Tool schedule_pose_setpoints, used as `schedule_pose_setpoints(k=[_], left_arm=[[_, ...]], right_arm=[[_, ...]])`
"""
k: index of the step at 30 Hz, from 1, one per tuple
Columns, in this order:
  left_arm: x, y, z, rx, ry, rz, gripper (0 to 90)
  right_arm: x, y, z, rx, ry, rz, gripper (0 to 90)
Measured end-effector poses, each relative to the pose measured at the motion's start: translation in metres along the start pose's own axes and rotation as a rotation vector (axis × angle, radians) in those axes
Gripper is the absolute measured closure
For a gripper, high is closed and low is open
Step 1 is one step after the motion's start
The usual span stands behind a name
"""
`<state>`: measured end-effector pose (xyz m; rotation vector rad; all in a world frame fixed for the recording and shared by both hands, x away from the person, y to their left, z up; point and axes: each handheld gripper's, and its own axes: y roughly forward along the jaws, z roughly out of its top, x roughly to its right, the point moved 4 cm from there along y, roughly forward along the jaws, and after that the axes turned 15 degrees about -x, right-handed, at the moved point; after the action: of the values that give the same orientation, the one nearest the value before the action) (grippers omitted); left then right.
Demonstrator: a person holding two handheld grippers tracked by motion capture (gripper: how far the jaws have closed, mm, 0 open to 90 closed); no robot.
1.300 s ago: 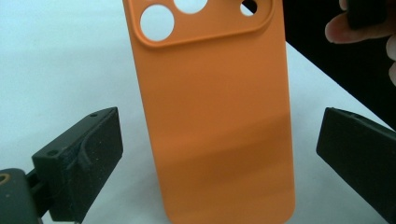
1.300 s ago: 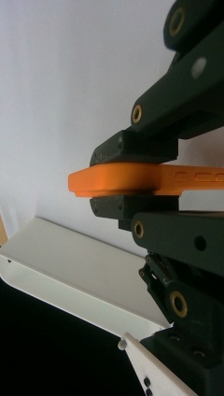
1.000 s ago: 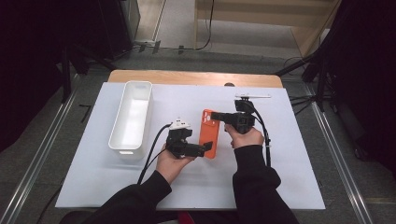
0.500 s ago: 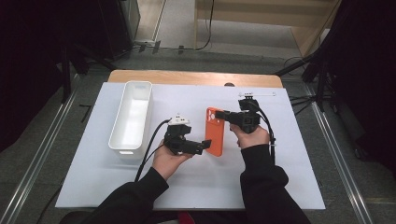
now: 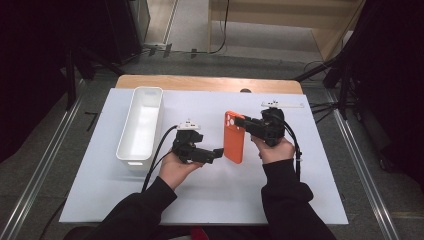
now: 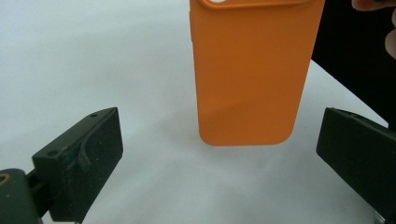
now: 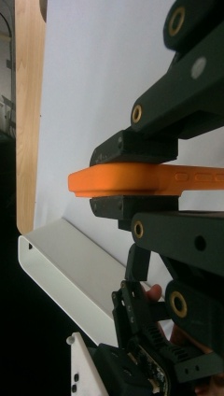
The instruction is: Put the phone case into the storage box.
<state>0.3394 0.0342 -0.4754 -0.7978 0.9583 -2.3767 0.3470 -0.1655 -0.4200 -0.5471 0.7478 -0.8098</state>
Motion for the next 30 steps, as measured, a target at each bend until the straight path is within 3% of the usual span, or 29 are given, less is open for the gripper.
schedule_pose_setpoints(k=[6, 9, 14, 19, 30], left_arm=[[-0.001, -0.006, 0.003, 0.003, 0.021, 0.011, 0.7], [-0.002, -0.009, 0.004, 0.009, 0.023, 0.014, 0.6], [-0.002, -0.013, 0.006, 0.021, 0.024, 0.015, 0.6], [-0.003, -0.018, 0.010, 0.034, 0.018, 0.050, 0.6], [-0.003, -0.026, 0.016, 0.043, 0.035, 0.037, 0.6]], right_arm=[[-0.005, 0.001, -0.004, 0.024, -0.020, -0.013, 74.7], [-0.007, 0.003, -0.006, 0.041, -0.052, -0.033, 74.7], [-0.009, 0.006, -0.009, 0.054, -0.056, -0.039, 74.7], [-0.013, 0.006, -0.011, 0.077, -0.069, -0.044, 74.7], [-0.025, 0.009, -0.017, 0.111, -0.089, -0.050, 74.7]])
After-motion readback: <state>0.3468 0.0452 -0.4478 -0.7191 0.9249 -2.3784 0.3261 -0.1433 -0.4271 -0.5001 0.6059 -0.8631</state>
